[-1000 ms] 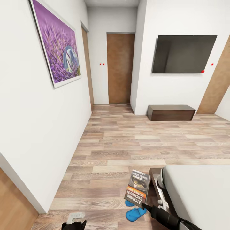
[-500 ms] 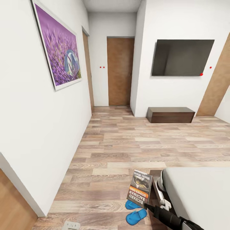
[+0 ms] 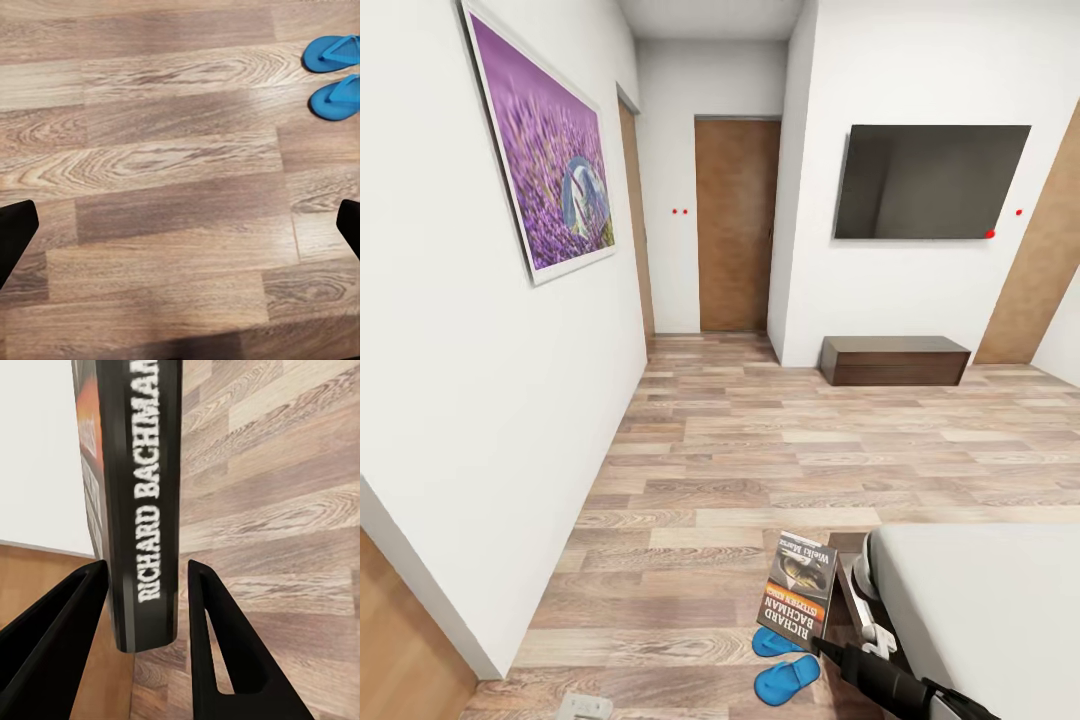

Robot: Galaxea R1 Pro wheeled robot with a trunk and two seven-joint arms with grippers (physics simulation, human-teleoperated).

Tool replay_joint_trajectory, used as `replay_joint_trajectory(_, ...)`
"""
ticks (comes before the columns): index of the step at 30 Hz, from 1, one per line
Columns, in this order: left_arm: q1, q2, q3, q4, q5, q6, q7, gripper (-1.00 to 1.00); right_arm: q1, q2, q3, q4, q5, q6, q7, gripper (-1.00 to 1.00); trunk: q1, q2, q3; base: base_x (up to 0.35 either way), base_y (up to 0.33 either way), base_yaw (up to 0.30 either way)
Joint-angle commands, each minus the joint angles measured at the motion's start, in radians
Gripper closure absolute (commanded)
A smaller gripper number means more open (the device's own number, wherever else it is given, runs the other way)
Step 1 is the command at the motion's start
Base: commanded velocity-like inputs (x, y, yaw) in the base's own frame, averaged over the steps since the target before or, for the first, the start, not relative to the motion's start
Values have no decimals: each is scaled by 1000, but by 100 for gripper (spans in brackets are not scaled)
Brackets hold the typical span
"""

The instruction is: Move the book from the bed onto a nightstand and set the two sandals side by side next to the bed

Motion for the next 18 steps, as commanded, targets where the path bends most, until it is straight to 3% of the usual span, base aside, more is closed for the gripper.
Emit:
replay_joint_trajectory(1,-1,-1,9,1,-10,-3,-3,-100,-1,0,-1,0,-6,6,3,100,0,-1,-1,0,0,0)
replay_joint_trajectory(18,-1,-6,10,2,-10,-3,-3,-100,-1,0,-1,0,-4,4,4,100,0,-1,14,0,0,0)
